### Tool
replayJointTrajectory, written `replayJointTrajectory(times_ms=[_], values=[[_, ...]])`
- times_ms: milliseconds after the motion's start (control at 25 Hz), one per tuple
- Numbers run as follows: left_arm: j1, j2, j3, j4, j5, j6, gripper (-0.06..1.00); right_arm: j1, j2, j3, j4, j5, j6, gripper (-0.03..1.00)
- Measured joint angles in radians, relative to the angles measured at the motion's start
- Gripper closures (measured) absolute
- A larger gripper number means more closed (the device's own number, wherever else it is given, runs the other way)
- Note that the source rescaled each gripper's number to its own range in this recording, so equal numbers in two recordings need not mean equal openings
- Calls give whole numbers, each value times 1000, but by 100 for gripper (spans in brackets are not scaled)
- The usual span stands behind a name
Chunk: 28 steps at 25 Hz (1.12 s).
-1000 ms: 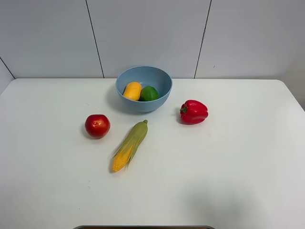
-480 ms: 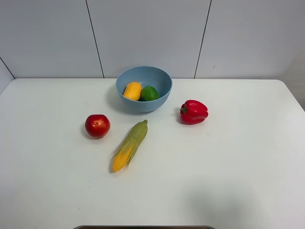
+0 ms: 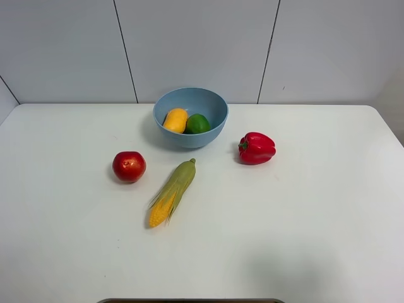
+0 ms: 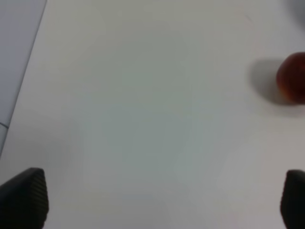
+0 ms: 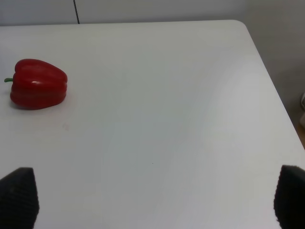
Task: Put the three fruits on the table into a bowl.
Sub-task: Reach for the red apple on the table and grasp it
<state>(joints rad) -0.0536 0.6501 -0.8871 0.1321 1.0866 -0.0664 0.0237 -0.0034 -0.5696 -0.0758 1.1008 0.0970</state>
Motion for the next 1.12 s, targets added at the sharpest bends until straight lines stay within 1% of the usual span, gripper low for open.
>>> replayJointTrajectory(times_ms=[200, 480, 720, 880, 1120], values=[[0, 163, -83, -3, -15, 47, -5, 0, 0, 0, 0, 0, 0, -3], [-10, 352, -162, -3, -97, 127, -5, 0, 0, 0, 0, 0, 0, -3], [-96, 526, -237, -3, -116, 168, -5, 0, 0, 0, 0, 0, 0, -3], [-139, 642, -277, -3, -142, 201, -5, 0, 0, 0, 0, 0, 0, -3], [-198, 800, -335, -3, -192, 225, -5, 0, 0, 0, 0, 0, 0, -3]])
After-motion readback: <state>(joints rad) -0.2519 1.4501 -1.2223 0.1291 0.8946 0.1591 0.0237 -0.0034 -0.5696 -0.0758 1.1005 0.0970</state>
